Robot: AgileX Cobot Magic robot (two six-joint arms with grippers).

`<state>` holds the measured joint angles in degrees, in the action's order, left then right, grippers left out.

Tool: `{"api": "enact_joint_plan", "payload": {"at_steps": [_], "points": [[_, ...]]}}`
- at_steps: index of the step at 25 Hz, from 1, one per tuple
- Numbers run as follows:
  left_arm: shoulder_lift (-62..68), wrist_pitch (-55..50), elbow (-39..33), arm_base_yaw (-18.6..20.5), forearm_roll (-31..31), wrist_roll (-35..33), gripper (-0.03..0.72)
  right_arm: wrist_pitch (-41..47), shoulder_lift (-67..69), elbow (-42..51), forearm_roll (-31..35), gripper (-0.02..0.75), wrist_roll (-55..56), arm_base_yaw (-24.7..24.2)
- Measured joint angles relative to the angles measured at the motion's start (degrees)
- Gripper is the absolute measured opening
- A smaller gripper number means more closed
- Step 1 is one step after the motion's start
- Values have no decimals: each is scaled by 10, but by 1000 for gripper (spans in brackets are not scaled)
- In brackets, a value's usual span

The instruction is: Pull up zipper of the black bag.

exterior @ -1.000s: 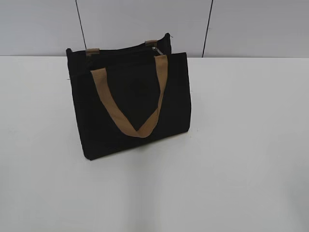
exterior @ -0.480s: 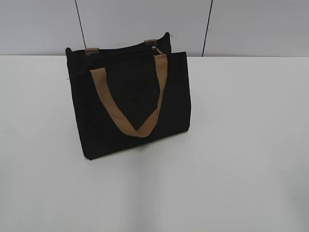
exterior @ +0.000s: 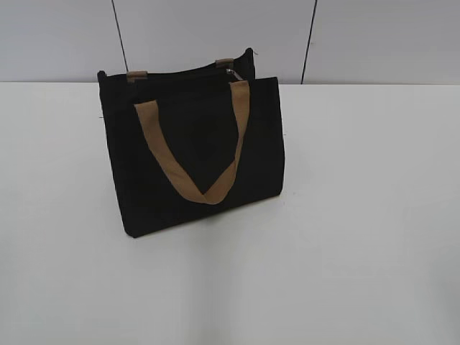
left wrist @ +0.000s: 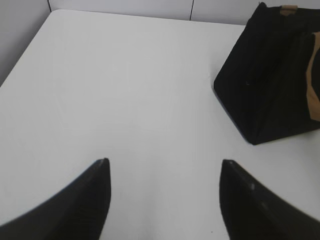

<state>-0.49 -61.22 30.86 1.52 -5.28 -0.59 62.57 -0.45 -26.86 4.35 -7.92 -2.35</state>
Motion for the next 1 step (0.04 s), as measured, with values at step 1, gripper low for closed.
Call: {"api": "enact_joint_plan", "payload": {"at_steps": [1], "points": [[0, 0, 0, 0, 0, 0, 508, 0, 0, 0, 1, 514, 0, 0]]}}
